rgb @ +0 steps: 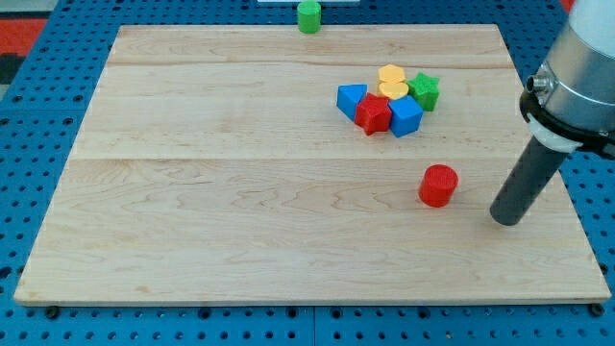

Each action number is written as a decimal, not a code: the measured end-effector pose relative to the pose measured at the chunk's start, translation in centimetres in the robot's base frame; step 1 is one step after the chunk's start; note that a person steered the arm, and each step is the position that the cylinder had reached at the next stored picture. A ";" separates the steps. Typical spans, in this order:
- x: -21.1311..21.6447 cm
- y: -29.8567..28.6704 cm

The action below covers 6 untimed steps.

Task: Place the red circle to the bottom of the red star

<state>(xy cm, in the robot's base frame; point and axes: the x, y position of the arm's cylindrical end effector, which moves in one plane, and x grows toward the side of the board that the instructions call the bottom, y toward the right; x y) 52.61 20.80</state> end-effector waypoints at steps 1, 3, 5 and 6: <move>-0.3 -2.3; -3.2 -7.1; -6.4 -6.1; -8.4 -3.4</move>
